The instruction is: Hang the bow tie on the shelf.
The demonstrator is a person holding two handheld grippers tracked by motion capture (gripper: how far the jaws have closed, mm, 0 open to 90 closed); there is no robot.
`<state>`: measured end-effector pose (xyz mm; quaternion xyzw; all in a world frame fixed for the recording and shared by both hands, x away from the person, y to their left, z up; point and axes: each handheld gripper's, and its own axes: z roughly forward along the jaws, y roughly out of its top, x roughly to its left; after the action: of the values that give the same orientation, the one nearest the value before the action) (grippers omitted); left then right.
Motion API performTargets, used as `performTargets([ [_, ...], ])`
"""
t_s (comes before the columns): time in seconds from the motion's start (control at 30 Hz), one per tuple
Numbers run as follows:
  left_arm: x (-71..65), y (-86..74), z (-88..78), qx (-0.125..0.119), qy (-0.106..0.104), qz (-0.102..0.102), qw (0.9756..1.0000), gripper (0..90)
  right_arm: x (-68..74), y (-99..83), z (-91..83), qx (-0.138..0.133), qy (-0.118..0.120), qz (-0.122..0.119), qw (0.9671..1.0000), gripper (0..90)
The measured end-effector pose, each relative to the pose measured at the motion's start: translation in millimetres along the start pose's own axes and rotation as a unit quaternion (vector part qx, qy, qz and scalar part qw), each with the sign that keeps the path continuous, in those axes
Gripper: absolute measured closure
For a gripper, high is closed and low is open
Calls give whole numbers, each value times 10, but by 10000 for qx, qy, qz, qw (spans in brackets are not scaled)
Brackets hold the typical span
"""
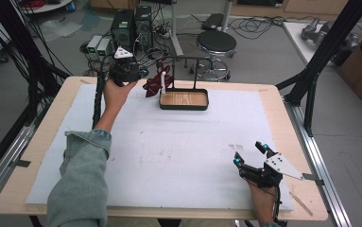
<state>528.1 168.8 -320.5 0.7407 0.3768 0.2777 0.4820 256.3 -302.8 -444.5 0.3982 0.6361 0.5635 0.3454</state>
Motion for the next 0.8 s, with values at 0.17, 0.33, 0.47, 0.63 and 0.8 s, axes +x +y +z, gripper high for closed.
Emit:
performTargets([
  [0.17, 56, 1, -218, -187, 86, -52, 9998, 515, -3, 0, 1, -8, -14, -12, 10000, 115],
  [0.33, 94, 5, -445, -370, 144, -67, 9992, 468, -4, 0, 0, -4, -26, -10, 10000, 115],
  [0.47, 115, 13, -625, -519, 204, -56, 9984, 440, -7, -1, -1, -4, -45, 8, 10000, 115],
  [0.63, 130, 15, -847, -683, 313, -3, 9972, 405, -7, -1, 0, -9, -58, -13, 10000, 115],
  [0.8, 145, -22, -1074, -859, 419, 61, 9954, 367, -5, -1, -3, -1, -81, 23, 10000, 115],
])
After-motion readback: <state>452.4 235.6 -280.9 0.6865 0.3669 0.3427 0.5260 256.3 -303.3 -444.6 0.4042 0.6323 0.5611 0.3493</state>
